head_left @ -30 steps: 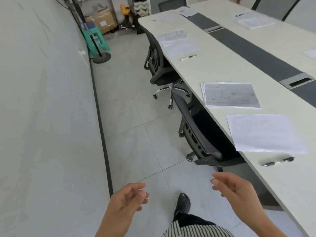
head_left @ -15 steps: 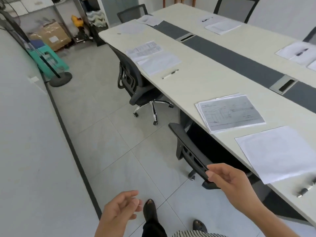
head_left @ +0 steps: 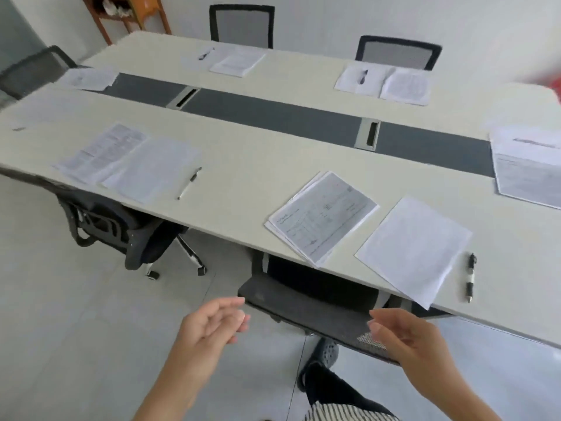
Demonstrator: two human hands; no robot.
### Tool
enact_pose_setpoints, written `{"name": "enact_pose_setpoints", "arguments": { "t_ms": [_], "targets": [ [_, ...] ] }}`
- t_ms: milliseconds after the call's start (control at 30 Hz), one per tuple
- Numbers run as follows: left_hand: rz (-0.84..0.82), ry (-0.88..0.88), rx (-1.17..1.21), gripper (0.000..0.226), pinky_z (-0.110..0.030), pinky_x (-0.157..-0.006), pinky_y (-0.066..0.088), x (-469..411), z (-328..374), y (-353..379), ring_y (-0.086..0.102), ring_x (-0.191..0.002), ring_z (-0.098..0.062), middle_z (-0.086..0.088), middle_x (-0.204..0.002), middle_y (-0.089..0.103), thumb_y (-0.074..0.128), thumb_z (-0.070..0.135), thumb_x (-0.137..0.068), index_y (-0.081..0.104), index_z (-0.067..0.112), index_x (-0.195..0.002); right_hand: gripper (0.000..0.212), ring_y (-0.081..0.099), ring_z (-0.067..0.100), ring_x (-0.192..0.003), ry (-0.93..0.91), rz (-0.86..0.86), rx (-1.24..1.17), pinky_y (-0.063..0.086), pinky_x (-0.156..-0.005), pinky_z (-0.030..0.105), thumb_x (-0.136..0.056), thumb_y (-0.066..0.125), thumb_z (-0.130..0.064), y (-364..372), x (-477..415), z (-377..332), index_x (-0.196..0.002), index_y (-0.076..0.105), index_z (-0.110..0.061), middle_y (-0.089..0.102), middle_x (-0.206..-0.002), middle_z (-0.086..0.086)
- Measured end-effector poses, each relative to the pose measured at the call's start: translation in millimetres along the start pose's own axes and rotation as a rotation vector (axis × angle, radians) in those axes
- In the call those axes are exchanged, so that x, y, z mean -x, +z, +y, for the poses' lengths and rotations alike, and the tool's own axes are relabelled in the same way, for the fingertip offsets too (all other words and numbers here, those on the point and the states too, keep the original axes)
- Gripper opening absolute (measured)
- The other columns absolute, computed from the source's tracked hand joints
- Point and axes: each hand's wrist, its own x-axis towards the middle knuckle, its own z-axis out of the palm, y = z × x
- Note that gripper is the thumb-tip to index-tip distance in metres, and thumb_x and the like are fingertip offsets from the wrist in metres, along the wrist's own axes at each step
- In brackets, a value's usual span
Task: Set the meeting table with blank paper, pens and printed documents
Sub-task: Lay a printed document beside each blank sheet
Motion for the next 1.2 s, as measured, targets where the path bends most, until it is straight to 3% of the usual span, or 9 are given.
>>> {"name": "enact_pose_setpoints", "arguments": {
  "t_ms": [133,300,500,633,833,900,1033,1133,1200],
  "targets": [
    [-0.075,-0.003,-0.055,0.025,-0.029,-0.077,0.054,-51.8,24.0,29.7,0.071,-0.085,-0.015,-0.002,-0.091,0.076,0.064,0.028,-0.081,0.069,0.018,-0.104,0.016,0.072,0.014,-0.077,0.029,0.043,-0.04,0.056,-0.073,0.026,-0.084,0.074,-0.015,-7.4,-53.0,-6.2,-0.088,0.074,-0.03,0.076,-0.08,-0.012],
    [-0.153,-0.032,-0.146,0.034,-0.028,-0.075,0.054,-111.1,52.1,55.6,0.072,-0.083,-0.014,-0.001,-0.09,0.076,0.061,0.033,-0.073,0.069,0.02,-0.103,0.012,0.07,0.004,-0.082,0.002,0.012,-0.02,0.055,-0.075,0.025,-0.087,0.07,-0.025,-16.3,-129.3,-26.5,-0.094,0.071,-0.034,0.076,-0.086,-0.015],
    [-0.23,-0.077,-0.335,0.013,-0.03,-0.084,0.055,-181.3,56.5,75.0,0.07,-0.088,-0.008,0.001,-0.091,0.074,0.064,0.026,-0.089,0.067,0.029,-0.101,0.016,0.069,0.006,-0.087,0.072,-0.004,-0.004,0.055,-0.078,0.028,-0.089,0.066,-0.03,-7.5,-191.0,-33.1,-0.105,0.069,-0.03,0.074,-0.09,-0.012],
    [-0.265,0.021,-0.675,0.025,-0.017,-0.082,0.046,-254.4,25.4,85.5,0.06,-0.104,-0.009,0.01,-0.115,0.062,0.059,0.025,-0.092,0.061,0.025,-0.117,0.027,0.068,0.017,-0.091,0.311,0.025,-0.152,0.059,-0.078,0.035,-0.09,0.064,-0.023,7.4,-226.9,-21.0,-0.117,0.064,-0.018,0.071,-0.095,-0.002],
    [-0.489,0.188,-1.169,0.055,-0.035,-0.109,0.036,-332.7,-15.3,97.3,0.027,-0.14,-0.021,-0.003,-0.155,0.022,0.047,0.027,-0.095,0.033,0.023,-0.148,0.056,0.055,0.028,-0.114,0.72,0.197,-0.562,0.056,-0.09,0.042,-0.088,0.069,-0.015,22.8,-278.3,-2.9,-0.138,0.046,-0.005,0.056,-0.126,0.016],
    [-0.551,0.237,-1.344,0.061,-0.036,-0.111,0.034,-339.8,-22.7,97.1,0.019,-0.144,-0.025,-0.008,-0.16,0.008,0.045,0.029,-0.095,0.022,0.026,-0.152,0.048,0.055,0.03,-0.117,0.81,0.234,-0.709,0.055,-0.094,0.044,-0.089,0.069,-0.015,27.0,-290.6,-6.7,-0.131,0.05,-0.002,0.053,-0.129,0.017],
    [-0.638,0.243,-1.426,0.064,-0.039,-0.114,0.03,-339.0,-26.7,91.1,0.009,-0.147,-0.026,-0.007,-0.163,-0.004,0.044,0.029,-0.095,0.016,0.027,-0.153,0.032,0.064,0.027,-0.09,0.867,0.244,-0.799,0.057,-0.082,0.037,-0.088,0.07,-0.018,34.8,-315.4,-15.9,-0.111,0.056,-0.001,0.061,-0.107,0.017],
    [-0.674,0.242,-1.436,0.062,-0.04,-0.114,0.03,-337.0,-25.8,82.6,0.01,-0.147,-0.024,-0.003,-0.163,-0.003,0.045,0.03,-0.094,0.021,0.027,-0.152,0.03,0.046,0.017,-0.062,0.897,0.226,-0.584,0.04,-0.053,0.027,-0.084,0.073,-0.023,39.4,-331.6,-14.6,-0.104,0.064,-0.004,0.054,-0.082,0.009],
    [-0.693,0.235,-1.433,0.06,-0.039,-0.113,0.031,-336.8,-26.3,77.3,0.011,-0.147,-0.023,-0.001,-0.163,-0.003,0.045,0.031,-0.094,0.026,0.026,-0.15,0.024,0.04,0.016,-0.06,0.876,0.221,-0.474,0.032,-0.052,0.027,-0.083,0.072,-0.024,41.2,-340.1,-14.0,-0.098,0.065,-0.007,0.049,-0.075,0.006]
  ]
}}
